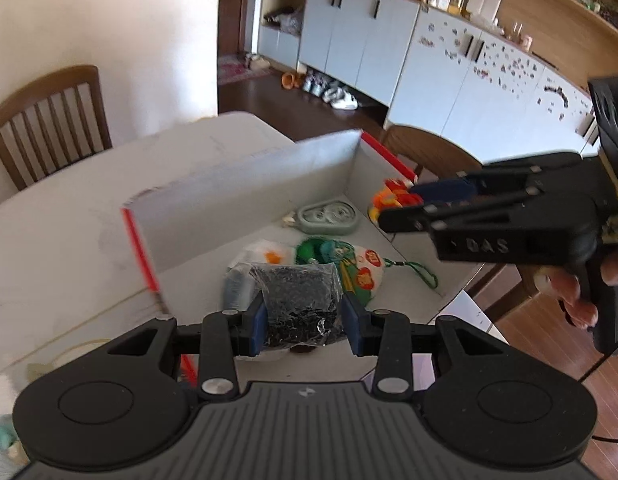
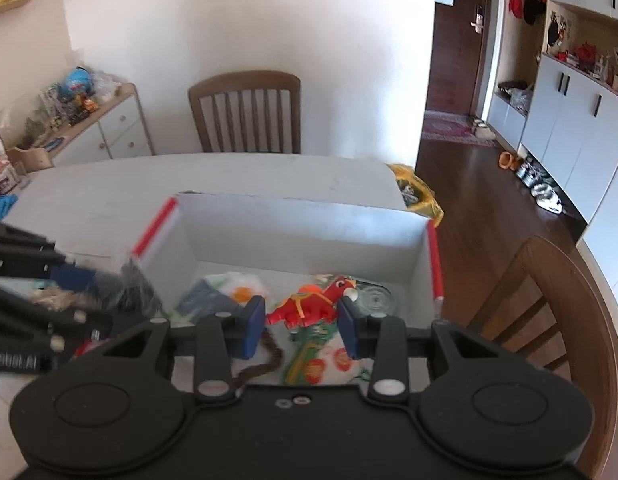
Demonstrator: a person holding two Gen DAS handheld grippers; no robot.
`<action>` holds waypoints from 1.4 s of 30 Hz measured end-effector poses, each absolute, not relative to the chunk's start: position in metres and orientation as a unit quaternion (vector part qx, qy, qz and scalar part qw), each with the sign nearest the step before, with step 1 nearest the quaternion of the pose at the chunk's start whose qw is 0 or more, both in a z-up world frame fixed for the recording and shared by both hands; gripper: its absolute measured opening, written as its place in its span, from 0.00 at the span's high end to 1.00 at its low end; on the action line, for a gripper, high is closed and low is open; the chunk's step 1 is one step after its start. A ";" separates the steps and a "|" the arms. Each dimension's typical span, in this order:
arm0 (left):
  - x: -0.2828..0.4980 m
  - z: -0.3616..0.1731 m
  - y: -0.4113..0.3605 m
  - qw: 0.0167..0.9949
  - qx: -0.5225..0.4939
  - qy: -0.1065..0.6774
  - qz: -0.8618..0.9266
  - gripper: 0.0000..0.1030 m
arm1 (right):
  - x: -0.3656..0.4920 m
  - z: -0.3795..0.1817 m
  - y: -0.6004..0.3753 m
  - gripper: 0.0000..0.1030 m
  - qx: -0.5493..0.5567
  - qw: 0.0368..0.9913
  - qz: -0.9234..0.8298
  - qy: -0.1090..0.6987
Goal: Organize objects
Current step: 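Carry the bead bag and toy horse into the red box with both tools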
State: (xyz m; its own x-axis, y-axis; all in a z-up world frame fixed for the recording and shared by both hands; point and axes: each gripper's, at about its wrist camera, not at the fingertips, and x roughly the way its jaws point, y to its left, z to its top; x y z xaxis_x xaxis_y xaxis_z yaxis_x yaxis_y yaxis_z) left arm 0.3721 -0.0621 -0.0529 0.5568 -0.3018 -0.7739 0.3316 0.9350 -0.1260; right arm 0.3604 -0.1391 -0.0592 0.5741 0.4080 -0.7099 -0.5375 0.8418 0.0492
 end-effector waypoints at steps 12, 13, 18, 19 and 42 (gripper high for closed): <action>0.421 -0.096 -0.105 0.851 0.022 0.496 -0.170 0.63 | 0.415 -0.088 -0.128 0.63 -0.114 0.864 0.271 0.408; 0.424 -0.099 -0.107 0.850 0.024 0.499 -0.168 0.63 | 0.418 -0.091 -0.126 0.63 -0.119 0.861 0.271 0.412; 0.437 -0.114 -0.108 0.838 0.022 0.520 -0.165 0.63 | 0.434 -0.106 -0.121 0.63 -0.121 0.848 0.270 0.439; 0.439 -0.116 -0.108 0.835 0.021 0.525 -0.165 0.63 | 0.437 -0.108 -0.119 0.63 -0.122 0.846 0.268 0.445; 0.459 -0.139 -0.108 0.792 0.026 0.588 -0.163 0.63 | 0.446 -0.138 -0.109 0.61 -0.125 0.812 0.266 0.505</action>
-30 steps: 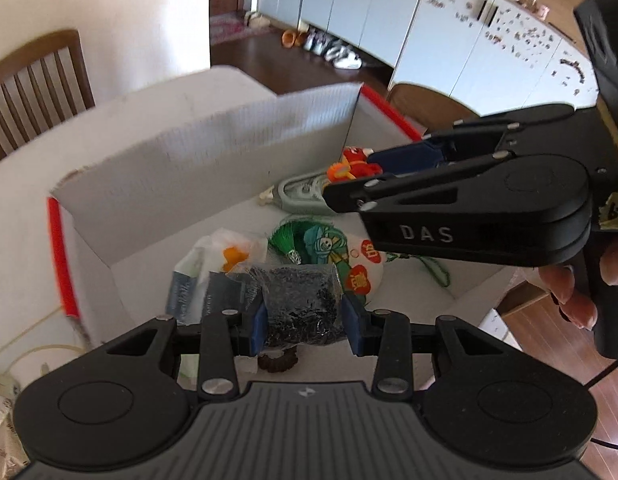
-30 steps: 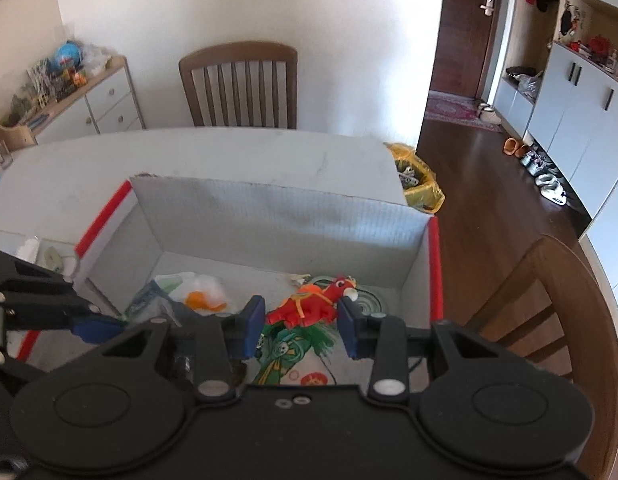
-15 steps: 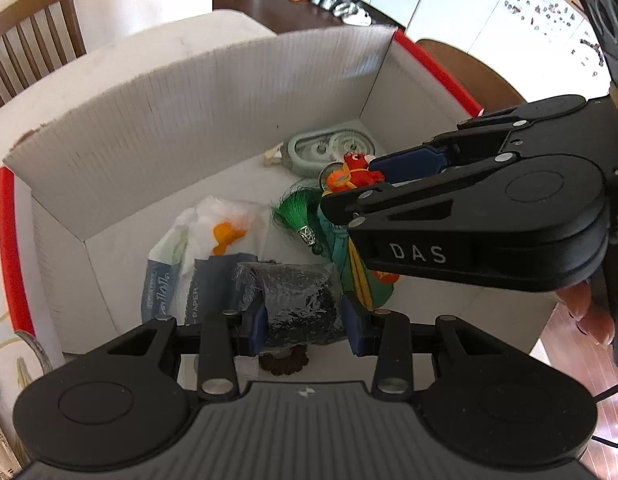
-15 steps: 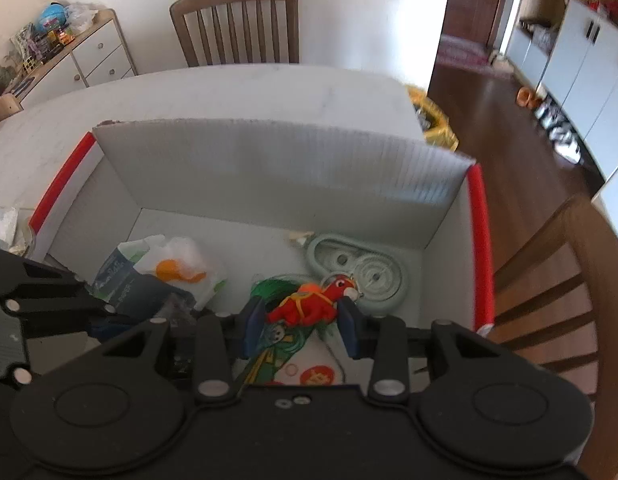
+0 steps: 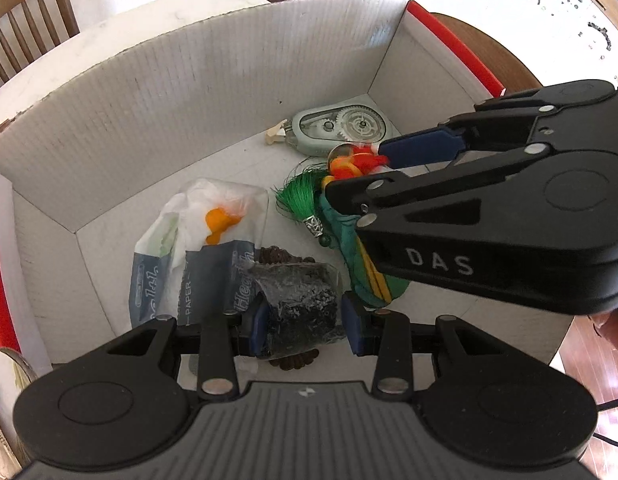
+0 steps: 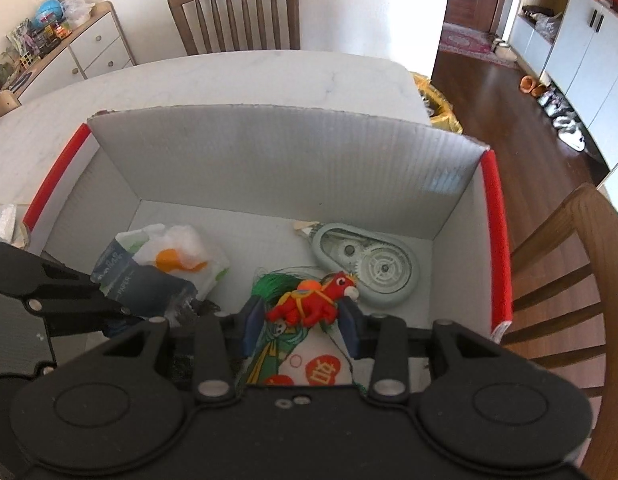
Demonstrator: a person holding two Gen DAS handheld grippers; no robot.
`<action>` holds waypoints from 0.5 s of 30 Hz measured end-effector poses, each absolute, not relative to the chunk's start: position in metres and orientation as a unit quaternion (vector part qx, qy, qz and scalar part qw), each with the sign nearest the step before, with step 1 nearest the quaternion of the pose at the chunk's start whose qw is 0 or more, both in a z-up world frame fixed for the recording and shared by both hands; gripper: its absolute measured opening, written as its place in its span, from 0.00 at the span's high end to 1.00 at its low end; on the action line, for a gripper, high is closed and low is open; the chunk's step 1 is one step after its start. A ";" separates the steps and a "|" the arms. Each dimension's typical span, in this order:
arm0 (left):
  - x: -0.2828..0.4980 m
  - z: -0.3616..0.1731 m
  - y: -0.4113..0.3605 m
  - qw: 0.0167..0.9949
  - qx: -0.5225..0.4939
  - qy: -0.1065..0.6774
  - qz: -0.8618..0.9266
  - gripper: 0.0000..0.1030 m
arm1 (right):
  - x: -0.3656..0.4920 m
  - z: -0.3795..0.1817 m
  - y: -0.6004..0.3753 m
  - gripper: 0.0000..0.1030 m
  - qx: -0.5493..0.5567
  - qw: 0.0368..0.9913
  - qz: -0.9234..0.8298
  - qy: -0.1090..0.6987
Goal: Organize objects
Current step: 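Open both tools to drop the bead bag and toy horse in the box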
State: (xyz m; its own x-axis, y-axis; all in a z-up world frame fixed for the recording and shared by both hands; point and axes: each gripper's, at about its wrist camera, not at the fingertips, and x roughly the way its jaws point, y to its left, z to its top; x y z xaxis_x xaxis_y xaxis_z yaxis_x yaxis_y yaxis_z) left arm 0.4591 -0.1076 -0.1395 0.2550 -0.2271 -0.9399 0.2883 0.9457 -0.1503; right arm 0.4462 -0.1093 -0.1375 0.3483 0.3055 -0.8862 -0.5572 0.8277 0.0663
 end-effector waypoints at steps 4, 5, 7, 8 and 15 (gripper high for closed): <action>0.458 -0.137 -0.107 0.794 0.026 0.585 -0.165 0.63 | 0.445 -0.133 -0.113 0.57 -0.120 0.813 0.271 0.502; 0.457 -0.136 -0.107 0.795 0.025 0.584 -0.163 0.63 | 0.445 -0.131 -0.114 0.54 -0.118 0.813 0.273 0.501; 0.455 -0.134 -0.106 0.798 0.021 0.580 -0.164 0.57 | 0.443 -0.127 -0.116 0.51 -0.115 0.813 0.277 0.499; 0.455 -0.133 -0.105 0.800 0.018 0.577 -0.166 0.51 | 0.443 -0.124 -0.116 0.49 -0.114 0.815 0.277 0.496; 0.445 -0.115 -0.100 0.817 0.006 0.550 -0.174 0.36 | 0.437 -0.105 -0.118 0.41 -0.104 0.822 0.282 0.483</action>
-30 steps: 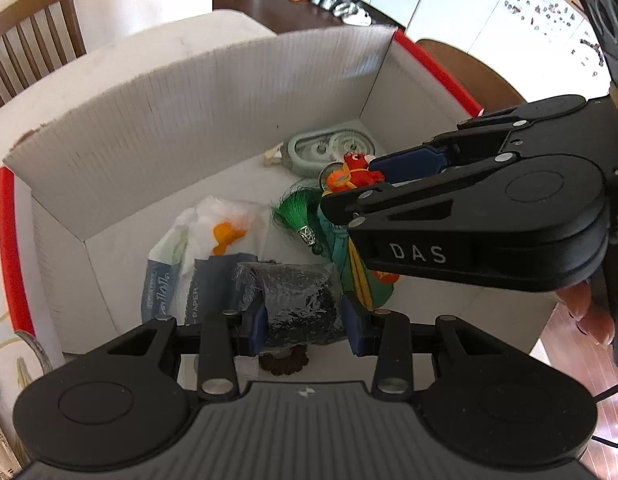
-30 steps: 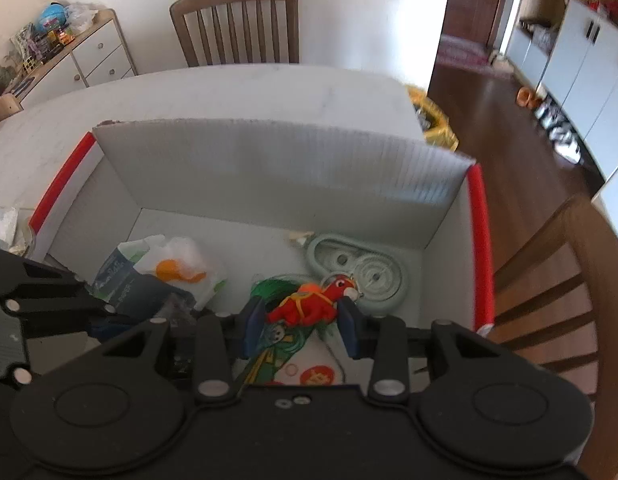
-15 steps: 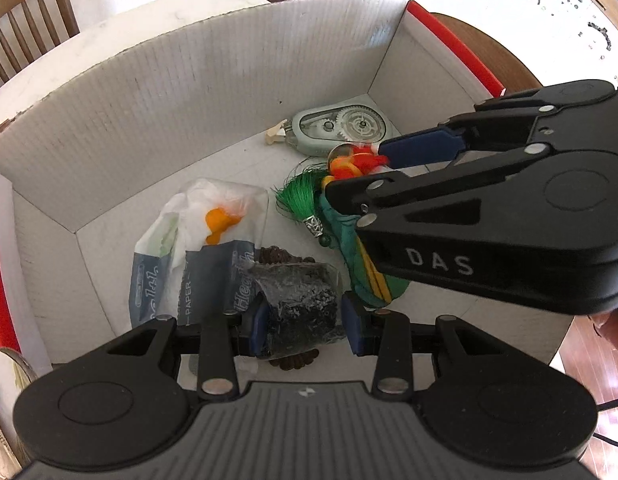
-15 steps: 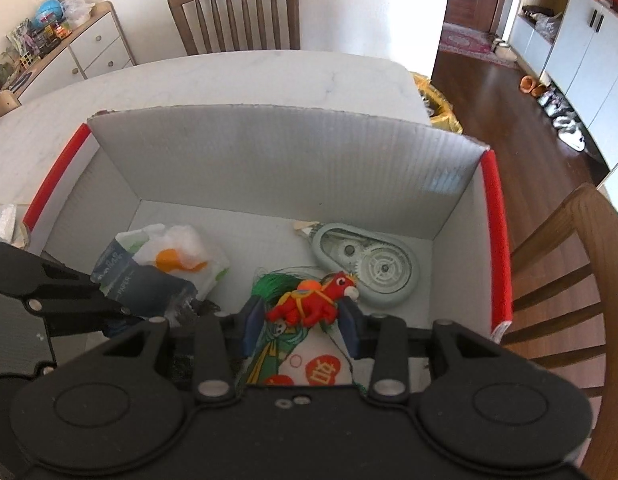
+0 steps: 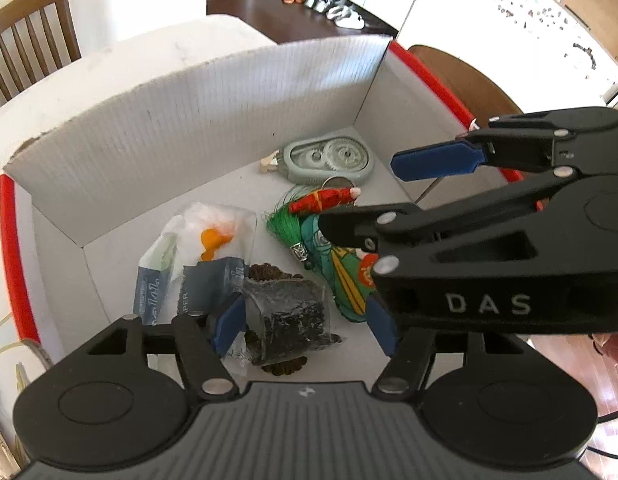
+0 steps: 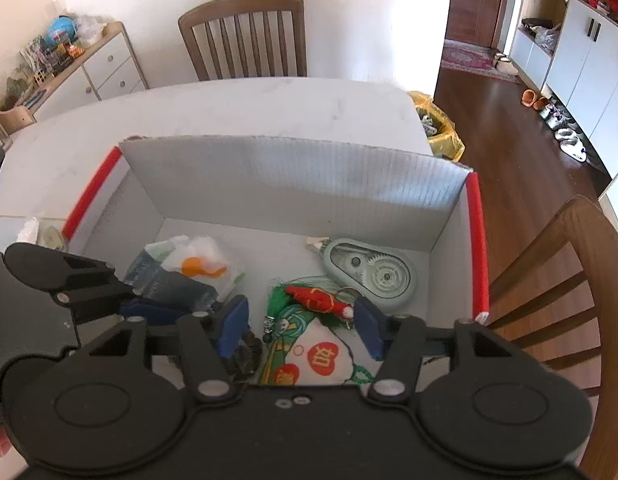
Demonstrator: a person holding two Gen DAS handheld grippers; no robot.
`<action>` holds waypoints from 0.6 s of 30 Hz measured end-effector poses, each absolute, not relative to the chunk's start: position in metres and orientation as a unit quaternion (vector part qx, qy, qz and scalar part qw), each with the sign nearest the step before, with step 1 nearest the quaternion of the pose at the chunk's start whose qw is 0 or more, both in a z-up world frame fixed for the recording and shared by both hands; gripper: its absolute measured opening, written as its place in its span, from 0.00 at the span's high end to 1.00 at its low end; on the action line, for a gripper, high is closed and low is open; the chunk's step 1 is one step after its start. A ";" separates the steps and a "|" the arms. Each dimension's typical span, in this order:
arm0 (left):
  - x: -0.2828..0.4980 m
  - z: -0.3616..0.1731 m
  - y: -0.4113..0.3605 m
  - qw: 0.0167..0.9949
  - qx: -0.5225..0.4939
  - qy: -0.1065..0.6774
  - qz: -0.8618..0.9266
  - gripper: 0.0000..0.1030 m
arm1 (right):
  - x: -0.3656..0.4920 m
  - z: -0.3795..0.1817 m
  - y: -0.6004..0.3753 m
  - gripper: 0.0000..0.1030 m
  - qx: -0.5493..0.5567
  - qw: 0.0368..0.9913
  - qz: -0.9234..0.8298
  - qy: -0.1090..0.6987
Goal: Organize objects
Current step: 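Open both tools to drop the bead bag and toy horse in the box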
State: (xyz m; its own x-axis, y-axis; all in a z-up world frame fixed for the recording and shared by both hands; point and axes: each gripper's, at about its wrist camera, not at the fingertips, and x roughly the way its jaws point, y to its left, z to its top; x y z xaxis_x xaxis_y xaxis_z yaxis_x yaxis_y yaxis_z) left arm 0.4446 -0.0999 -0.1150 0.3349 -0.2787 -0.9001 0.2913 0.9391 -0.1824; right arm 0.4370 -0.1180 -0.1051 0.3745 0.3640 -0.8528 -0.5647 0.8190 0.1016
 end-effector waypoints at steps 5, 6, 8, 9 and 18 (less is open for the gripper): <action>0.437 -0.105 -0.098 0.826 0.001 0.535 -0.175 0.32 | 0.429 -0.093 -0.121 0.37 -0.094 0.828 0.286 0.472; 0.435 -0.103 -0.097 0.827 -0.002 0.533 -0.178 0.31 | 0.428 -0.091 -0.122 0.34 -0.093 0.829 0.287 0.470; 0.431 -0.099 -0.095 0.831 -0.004 0.526 -0.179 0.30 | 0.423 -0.086 -0.125 0.31 -0.089 0.834 0.287 0.463; 0.428 -0.096 -0.094 0.834 -0.005 0.522 -0.178 0.30 | 0.421 -0.083 -0.127 0.28 -0.086 0.836 0.288 0.459; 0.408 -0.075 -0.080 0.849 -0.029 0.494 -0.184 0.20 | 0.403 -0.061 -0.133 0.20 -0.063 0.853 0.279 0.436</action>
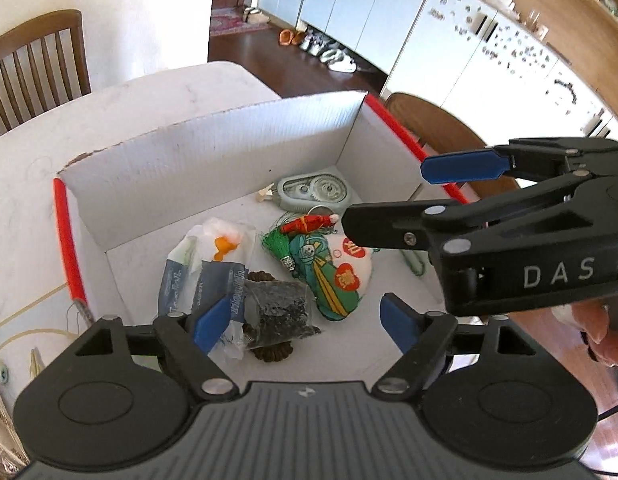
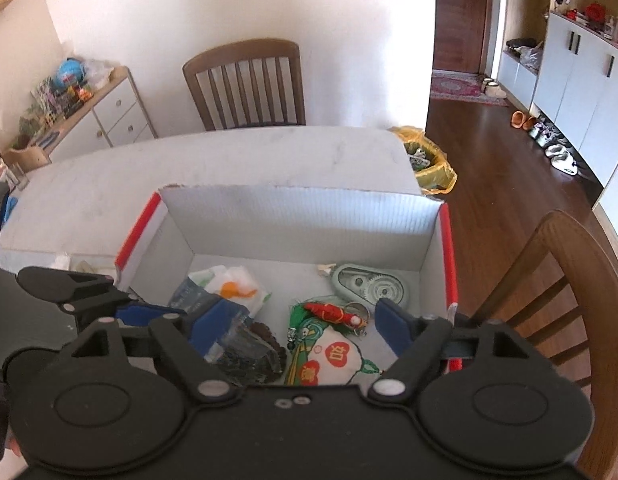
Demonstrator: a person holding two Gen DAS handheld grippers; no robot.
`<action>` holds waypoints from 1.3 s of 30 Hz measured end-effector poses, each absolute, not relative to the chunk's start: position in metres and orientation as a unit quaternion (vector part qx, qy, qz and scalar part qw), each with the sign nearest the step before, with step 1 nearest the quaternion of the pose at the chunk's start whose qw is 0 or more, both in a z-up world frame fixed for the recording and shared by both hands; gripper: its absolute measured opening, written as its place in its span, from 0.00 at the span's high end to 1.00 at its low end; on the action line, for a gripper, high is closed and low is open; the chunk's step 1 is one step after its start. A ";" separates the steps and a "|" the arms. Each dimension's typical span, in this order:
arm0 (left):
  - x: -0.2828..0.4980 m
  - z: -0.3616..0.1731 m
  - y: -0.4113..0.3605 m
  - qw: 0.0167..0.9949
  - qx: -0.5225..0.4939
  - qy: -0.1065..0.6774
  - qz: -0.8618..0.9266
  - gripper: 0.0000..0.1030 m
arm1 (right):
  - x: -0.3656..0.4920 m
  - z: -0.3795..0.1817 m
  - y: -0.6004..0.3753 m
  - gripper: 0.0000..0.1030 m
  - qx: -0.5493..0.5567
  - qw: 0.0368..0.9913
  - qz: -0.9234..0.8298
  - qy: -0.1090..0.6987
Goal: Organize objects
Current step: 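Open both tools to drop the bead bag and toy horse in the box, then withdraw both tools from the box toward the table items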
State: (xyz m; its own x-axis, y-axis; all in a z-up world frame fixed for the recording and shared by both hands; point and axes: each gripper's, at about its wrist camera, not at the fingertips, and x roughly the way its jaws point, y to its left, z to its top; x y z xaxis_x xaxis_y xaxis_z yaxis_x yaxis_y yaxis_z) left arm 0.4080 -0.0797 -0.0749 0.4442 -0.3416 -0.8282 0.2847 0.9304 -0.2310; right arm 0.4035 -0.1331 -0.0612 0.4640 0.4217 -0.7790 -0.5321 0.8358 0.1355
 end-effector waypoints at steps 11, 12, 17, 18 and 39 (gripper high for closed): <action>0.371 -0.041 -0.047 0.874 -0.059 0.440 -0.199 0.07 | 0.370 -0.035 -0.133 0.07 -0.040 0.871 0.274 0.405; 0.366 -0.037 -0.043 0.877 -0.060 0.433 -0.198 0.05 | 0.367 -0.032 -0.132 0.06 -0.036 0.873 0.275 0.401; 0.346 -0.022 -0.020 0.892 -0.064 0.404 -0.191 0.01 | 0.348 -0.020 -0.125 0.02 -0.024 0.881 0.281 0.379; 0.342 -0.018 -0.015 0.894 -0.066 0.399 -0.193 0.01 | 0.344 -0.018 -0.122 0.02 -0.024 0.882 0.283 0.375; 0.255 -0.006 0.129 0.939 -0.066 0.328 -0.080 0.00 | 0.255 -0.009 -0.047 0.01 -0.023 0.875 0.343 0.341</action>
